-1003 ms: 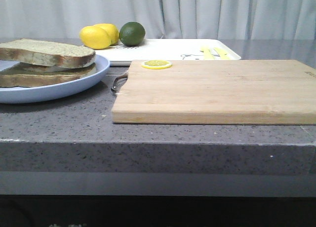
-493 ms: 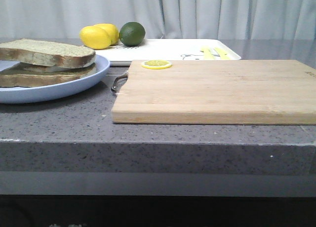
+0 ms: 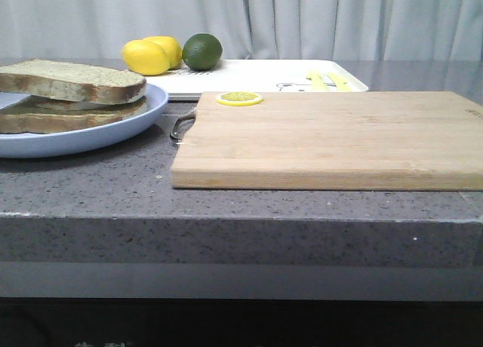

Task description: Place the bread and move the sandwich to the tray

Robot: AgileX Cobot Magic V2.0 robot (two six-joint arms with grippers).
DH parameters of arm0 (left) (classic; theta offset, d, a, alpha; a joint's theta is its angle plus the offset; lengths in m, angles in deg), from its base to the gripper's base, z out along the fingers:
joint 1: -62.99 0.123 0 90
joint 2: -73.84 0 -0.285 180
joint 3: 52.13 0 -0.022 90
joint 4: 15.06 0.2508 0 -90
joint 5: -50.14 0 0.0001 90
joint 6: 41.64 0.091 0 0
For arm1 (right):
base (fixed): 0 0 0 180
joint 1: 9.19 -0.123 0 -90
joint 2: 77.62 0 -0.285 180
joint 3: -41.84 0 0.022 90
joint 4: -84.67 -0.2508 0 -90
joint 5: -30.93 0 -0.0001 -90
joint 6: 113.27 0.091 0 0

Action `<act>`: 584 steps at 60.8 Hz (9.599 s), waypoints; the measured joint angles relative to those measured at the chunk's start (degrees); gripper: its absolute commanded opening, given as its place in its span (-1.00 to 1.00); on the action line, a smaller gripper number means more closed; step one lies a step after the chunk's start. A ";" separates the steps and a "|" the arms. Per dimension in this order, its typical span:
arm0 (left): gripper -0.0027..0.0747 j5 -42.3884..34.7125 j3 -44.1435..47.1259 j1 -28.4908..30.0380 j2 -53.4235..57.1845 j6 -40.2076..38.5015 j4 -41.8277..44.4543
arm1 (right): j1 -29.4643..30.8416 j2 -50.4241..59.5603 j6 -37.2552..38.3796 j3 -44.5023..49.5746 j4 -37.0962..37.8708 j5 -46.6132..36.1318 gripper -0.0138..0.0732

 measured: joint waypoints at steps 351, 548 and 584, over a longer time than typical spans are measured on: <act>-0.98 -45.06 59.67 -20.67 89.34 -19.83 37.58 | 0.00 0.00 0.00 0.09 -0.40 0.94 -0.84; -0.98 -54.00 68.54 -17.70 95.76 -27.15 40.44 | 18.66 33.96 0.00 53.92 -1.55 -42.22 -0.83; -0.98 -54.00 68.54 -17.70 95.76 -27.15 40.44 | 19.87 33.96 11.95 53.92 7.95 -43.30 -0.83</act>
